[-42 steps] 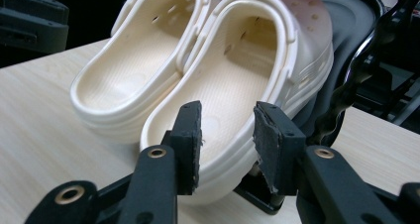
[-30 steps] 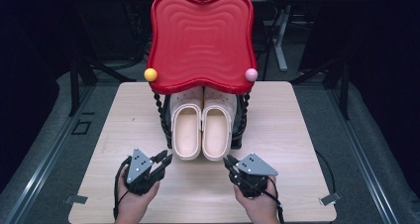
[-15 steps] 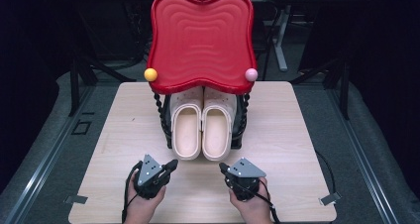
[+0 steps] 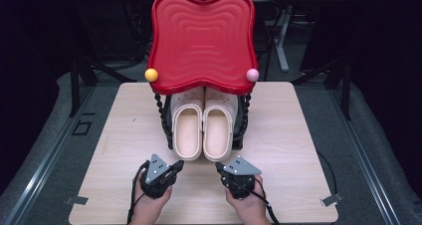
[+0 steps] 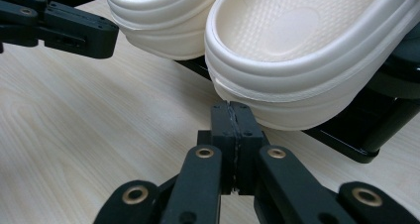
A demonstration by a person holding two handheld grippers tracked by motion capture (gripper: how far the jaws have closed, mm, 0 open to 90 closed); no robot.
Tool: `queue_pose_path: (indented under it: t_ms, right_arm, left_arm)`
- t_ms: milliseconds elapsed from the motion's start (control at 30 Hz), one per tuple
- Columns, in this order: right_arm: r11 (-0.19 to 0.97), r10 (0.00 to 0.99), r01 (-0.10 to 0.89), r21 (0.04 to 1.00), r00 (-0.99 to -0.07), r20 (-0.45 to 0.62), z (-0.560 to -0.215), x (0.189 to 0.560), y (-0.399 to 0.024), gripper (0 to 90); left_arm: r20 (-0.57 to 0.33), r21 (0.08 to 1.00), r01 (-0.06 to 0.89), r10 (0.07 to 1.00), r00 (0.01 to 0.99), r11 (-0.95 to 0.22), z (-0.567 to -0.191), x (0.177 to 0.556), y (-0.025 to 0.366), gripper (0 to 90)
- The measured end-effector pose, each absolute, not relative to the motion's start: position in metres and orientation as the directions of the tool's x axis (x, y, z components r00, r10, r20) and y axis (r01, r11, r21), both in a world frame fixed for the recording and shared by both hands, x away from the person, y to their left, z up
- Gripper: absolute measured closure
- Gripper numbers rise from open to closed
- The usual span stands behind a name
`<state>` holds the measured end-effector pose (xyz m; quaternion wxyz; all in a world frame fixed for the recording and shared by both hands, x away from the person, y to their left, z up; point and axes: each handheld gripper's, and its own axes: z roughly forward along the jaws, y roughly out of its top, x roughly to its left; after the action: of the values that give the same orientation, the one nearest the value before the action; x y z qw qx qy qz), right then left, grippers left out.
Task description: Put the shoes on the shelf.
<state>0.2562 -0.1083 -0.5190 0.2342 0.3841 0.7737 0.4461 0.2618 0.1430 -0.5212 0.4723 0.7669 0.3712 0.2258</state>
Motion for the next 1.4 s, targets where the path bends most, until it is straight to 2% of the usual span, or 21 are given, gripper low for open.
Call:
queue_pose_path:
  t_ms: [700,1400]
  right_arm:
    - [0.269,0.837,0.4,0.876,-0.547,-0.007,-0.507,0.268,-0.12,90.0]
    - [0.303,0.85,0.379,0.874,-0.523,-0.068,-0.489,0.303,-0.118,90.0]
  left_arm:
    - [0.01,0.893,0.361,0.814,0.58,-0.268,-0.507,0.275,0.151,90.0]
    - [0.034,0.892,0.354,0.824,0.566,-0.28,-0.486,0.311,0.144,89.9]
